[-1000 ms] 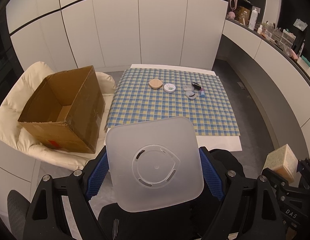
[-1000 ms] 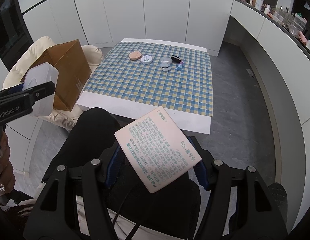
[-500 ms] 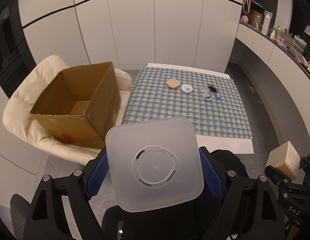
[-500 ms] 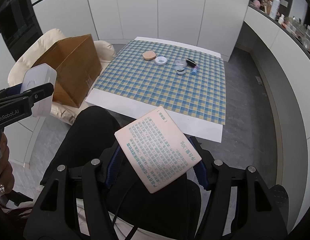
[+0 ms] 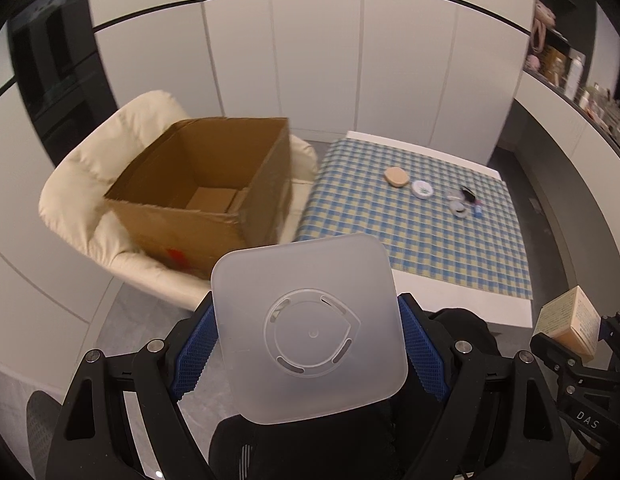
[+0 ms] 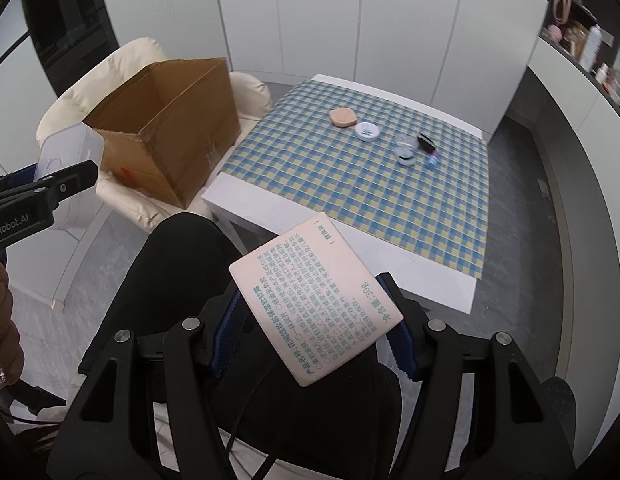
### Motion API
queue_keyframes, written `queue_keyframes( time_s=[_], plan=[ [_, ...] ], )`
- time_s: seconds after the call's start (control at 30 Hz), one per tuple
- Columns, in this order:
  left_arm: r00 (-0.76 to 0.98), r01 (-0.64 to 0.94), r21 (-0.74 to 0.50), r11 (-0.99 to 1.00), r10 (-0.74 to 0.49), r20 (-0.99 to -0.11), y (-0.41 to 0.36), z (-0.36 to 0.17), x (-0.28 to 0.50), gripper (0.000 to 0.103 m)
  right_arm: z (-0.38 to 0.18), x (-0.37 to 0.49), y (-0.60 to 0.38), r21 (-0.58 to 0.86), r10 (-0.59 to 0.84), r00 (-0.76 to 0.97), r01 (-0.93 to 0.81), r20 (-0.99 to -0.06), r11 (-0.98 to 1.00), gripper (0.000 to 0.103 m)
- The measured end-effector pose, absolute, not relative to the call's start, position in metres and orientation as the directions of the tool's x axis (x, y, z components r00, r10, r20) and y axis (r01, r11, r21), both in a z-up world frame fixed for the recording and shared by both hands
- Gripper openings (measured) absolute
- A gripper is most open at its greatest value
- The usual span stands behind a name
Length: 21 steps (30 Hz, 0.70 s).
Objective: Organize objects
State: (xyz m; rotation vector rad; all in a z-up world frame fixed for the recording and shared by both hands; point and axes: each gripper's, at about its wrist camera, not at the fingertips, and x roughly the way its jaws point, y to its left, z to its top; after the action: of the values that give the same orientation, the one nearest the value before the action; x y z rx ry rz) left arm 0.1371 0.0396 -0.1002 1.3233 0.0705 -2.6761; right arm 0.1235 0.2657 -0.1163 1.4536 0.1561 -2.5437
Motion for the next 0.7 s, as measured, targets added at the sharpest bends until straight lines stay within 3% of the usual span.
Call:
queue_keyframes(
  time_s=[0.7],
  plan=[
    [-0.544, 0.39, 0.03, -0.92, -0.257, -0.799, -0.051, -0.105, 0.173, 0.086, -0.11, 0.108, 0.154, -0.006, -0.251, -0.459, 0.488, -0.852, -0.873, 0.065]
  ],
)
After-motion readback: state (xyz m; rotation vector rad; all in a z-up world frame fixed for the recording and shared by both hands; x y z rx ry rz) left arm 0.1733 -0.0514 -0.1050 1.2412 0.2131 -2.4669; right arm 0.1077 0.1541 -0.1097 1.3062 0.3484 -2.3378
